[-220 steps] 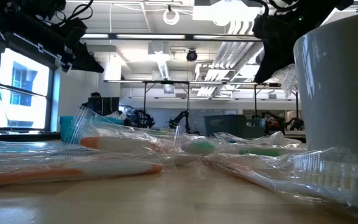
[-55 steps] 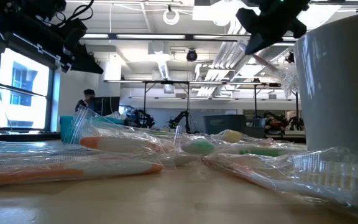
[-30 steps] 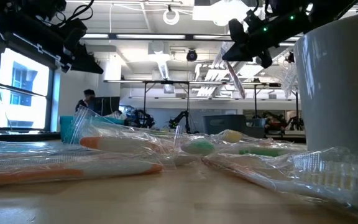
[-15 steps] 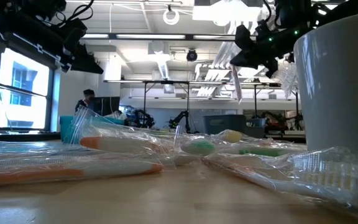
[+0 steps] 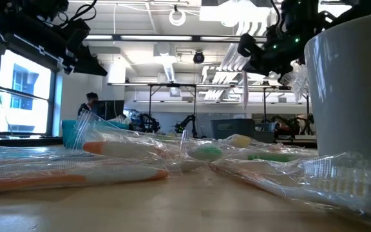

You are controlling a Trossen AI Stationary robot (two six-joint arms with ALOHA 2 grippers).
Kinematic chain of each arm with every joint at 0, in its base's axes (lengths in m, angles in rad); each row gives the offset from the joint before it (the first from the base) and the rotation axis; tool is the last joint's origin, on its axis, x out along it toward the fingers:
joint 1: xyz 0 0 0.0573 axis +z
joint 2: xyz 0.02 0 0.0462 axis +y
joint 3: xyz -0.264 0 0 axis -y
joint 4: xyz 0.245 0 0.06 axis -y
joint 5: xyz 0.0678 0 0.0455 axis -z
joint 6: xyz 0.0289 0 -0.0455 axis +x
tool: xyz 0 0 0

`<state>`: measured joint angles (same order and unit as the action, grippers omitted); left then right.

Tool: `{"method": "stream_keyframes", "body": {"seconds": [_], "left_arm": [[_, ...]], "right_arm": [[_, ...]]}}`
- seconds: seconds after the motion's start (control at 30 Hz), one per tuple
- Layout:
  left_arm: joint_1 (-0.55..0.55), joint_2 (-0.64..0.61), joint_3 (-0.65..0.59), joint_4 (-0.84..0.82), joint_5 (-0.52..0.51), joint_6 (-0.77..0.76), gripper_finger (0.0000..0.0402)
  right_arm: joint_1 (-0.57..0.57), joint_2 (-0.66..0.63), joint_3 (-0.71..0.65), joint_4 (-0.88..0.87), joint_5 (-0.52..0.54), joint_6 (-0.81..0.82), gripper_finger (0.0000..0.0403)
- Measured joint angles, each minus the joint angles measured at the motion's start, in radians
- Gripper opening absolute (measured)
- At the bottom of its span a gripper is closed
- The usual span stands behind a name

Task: Pick & Place Toothbrushes
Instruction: Put the orange toothbrush into the dark gray bin

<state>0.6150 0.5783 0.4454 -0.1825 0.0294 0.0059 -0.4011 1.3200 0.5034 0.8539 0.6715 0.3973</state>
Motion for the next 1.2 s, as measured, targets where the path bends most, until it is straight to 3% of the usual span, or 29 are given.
{"method": "stream_keyframes", "body": {"seconds": [0.5, 0.83, 1.2], "left_arm": [[0.000, 0.000, 0.000, 0.000, 0.002, 0.016, 0.0001], [0.000, 0.000, 0.000, -0.001, 0.005, 0.016, 0.0001], [0.000, 0.000, 0.000, -0.001, 0.005, 0.016, 0.0001]], "right_arm": [[-0.005, 0.360, 0.000, 0.372, 0.112, 0.048, 0.0005], [-0.005, 0.420, 0.000, 0.377, 0.113, 0.107, 0.0009], [-0.005, 0.420, 0.000, 0.355, 0.112, 0.154, 0.0061]]}}
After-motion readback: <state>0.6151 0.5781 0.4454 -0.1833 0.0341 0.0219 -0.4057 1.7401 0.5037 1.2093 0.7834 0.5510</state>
